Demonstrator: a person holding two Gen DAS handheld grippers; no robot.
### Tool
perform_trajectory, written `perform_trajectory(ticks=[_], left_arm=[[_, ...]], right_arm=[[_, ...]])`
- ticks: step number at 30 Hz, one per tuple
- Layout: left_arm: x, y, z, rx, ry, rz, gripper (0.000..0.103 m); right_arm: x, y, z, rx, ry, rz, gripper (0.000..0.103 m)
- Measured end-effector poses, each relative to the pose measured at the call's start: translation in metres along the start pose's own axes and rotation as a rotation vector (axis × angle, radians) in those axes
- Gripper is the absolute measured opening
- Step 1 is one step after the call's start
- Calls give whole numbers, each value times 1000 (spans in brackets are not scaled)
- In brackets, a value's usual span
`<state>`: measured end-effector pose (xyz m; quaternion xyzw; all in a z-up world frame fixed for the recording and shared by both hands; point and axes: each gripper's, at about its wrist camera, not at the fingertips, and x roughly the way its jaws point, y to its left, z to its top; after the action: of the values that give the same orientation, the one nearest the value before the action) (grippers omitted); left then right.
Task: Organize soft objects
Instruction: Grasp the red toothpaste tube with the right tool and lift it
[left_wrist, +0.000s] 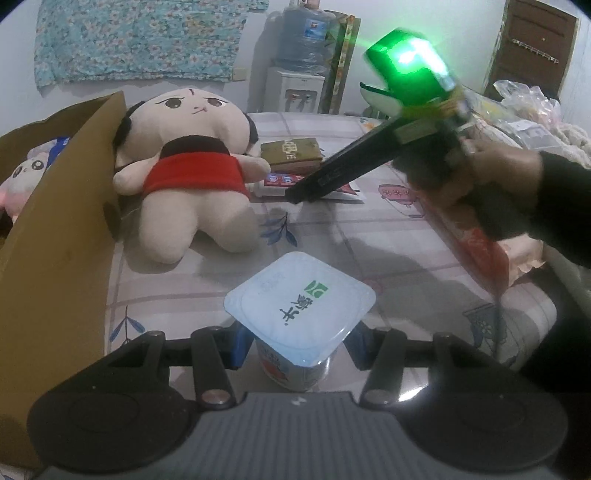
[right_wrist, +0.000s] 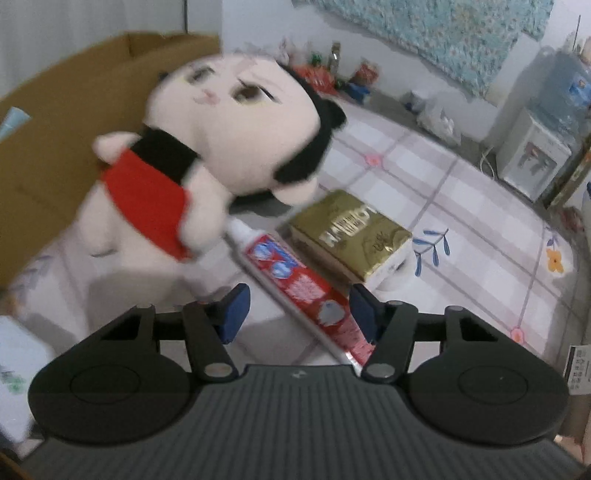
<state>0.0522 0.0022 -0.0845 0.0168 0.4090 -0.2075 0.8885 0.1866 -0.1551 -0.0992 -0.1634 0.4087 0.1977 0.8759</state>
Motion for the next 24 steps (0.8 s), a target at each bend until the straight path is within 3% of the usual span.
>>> perform_trajectory(ticks=[4,6,12,20,22,24], left_arm=[[0,1,0,-6,-3,-2,52],[-1,2,0,-14,-4,-6,52],[0,5,0,-26,-3,-15,52],[1,2,0,-23,1,1,52],[1,1,0,-23,1,7,52],[1,1,0,-23,3,9,52]], right_arm=[[18,-12,-1,21,55,-17,58],[13,-18,-4,90,92,30,53],[-12,-8,-24,154,219,111,52],[-11,-21,-2,238,111,83,55],[6,-26,7,261,95,78,48],[21,-28,12,274,111,66,28]])
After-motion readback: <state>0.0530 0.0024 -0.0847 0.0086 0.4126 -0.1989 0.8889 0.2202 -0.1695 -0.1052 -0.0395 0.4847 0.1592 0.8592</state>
